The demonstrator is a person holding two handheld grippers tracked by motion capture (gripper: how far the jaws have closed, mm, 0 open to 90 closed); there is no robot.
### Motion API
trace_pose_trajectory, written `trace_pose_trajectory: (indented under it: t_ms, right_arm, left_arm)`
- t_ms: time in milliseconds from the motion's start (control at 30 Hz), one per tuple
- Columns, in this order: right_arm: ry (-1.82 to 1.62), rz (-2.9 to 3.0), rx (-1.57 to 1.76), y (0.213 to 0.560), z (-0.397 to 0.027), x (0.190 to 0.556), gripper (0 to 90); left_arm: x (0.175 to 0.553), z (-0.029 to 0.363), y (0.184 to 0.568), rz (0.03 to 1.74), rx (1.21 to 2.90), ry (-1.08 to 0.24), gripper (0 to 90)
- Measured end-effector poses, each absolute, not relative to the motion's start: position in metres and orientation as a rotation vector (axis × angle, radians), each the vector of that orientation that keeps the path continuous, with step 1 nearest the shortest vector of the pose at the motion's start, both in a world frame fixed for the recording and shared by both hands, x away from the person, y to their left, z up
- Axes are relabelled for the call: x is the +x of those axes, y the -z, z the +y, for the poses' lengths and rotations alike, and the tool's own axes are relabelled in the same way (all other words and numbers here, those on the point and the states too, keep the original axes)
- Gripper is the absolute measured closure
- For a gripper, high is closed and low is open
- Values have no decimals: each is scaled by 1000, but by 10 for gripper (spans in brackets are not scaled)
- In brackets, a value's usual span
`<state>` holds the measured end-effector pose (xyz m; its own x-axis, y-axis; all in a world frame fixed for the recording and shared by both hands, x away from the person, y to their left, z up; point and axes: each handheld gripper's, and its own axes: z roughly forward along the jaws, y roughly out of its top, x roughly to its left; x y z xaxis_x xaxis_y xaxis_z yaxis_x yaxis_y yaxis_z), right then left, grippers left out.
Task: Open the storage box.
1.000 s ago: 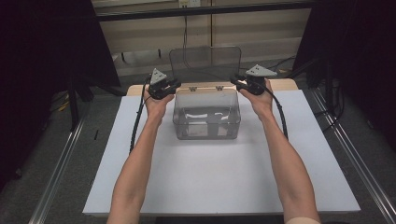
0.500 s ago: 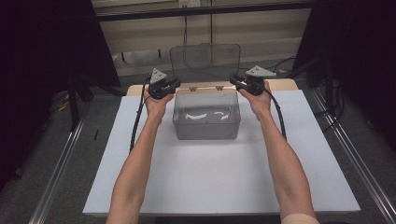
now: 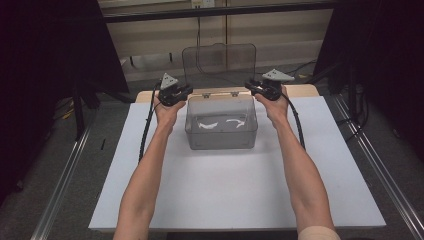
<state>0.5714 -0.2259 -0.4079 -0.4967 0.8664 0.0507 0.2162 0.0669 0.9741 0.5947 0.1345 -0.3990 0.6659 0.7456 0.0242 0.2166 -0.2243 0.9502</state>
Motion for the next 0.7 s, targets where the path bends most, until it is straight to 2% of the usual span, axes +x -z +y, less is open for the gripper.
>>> trace_pose_trajectory:
  t_ms: [233,700]
  right_arm:
    - [-1466,1781,1096,407,-225,575,667]
    - [-1450,1782,1162,408,-219,581,595]
  left_arm:
    - [598,134,402,788,1765,-591,742]
    - [604,129,407,828,1756,-554,634]
